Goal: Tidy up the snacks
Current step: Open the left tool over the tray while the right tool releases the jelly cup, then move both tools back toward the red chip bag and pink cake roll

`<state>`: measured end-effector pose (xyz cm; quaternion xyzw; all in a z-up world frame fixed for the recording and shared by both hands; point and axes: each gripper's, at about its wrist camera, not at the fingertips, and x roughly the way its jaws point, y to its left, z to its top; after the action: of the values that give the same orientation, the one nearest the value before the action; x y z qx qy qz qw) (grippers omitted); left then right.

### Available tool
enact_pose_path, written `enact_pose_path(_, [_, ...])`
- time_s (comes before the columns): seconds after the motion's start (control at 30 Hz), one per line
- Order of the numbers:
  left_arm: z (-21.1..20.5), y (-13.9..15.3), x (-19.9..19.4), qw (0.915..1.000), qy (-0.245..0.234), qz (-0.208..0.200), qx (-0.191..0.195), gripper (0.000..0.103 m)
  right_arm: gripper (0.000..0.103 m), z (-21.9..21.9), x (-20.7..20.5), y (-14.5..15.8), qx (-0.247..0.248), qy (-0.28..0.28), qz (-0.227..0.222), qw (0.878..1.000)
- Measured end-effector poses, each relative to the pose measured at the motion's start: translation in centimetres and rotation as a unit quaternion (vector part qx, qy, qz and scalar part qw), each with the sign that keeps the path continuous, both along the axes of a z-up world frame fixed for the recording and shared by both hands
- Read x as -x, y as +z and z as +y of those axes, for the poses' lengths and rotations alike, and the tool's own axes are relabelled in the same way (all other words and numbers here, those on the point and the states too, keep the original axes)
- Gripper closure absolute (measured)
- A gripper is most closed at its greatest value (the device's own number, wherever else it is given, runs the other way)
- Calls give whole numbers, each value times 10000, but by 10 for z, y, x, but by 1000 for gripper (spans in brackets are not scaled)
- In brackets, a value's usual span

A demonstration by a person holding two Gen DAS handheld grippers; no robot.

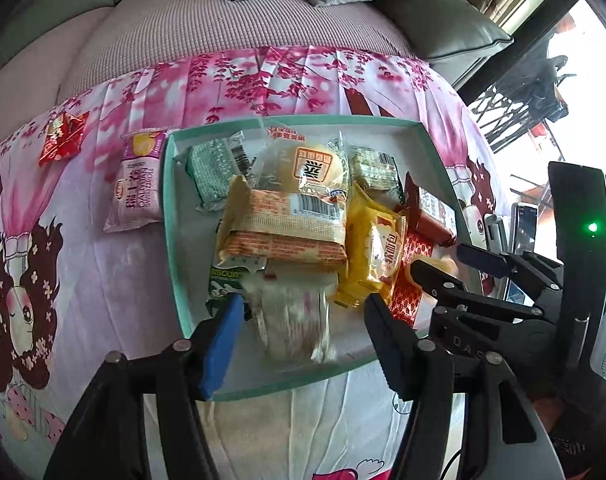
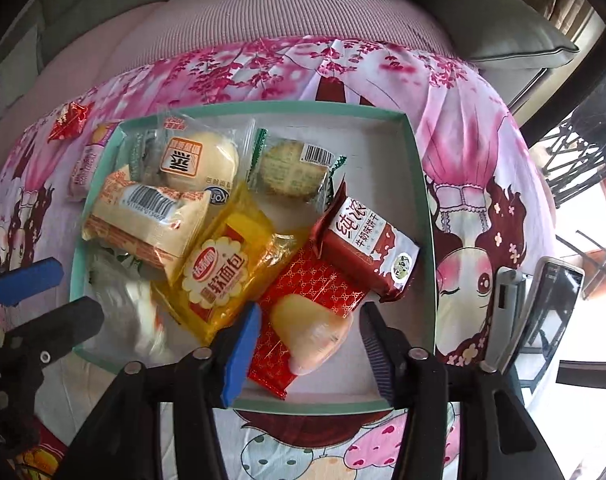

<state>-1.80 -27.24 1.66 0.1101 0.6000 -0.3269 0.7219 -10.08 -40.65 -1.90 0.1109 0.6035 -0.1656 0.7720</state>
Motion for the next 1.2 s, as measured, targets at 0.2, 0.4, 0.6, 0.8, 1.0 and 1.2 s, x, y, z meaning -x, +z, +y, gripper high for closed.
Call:
enact_pose_path(0.2, [25, 3, -10, 9992, 336, -203, -76, 30, 30, 15, -1, 9, 47, 166, -34, 9998])
enact_pose_path(0.4, [63, -4, -30, 9927, 756, -783, -513, 18, 0, 31, -6, 8, -1, 210, -222, 9995])
enact_pose_path(0.6, [95, -12, -46, 9859, 920, -1214, -687, 8, 0, 49, -14, 10, 56, 294, -292, 9991])
enact_pose_path(0.8, [117, -22, -59, 9828, 996, -1363, -752, 9, 0, 65, -22, 11, 132, 331, -311, 9989])
enact_pose_path(1.0, [135, -30, -73, 9817, 1163, -1343, -691, 9, 0, 83, -35, 17, 317, 399, -325, 9982])
enact_pose_path(1.2, [156, -36, -89, 9786, 1421, -1363, -597, 9, 0, 102, -55, 23, 479, 475, -394, 9969])
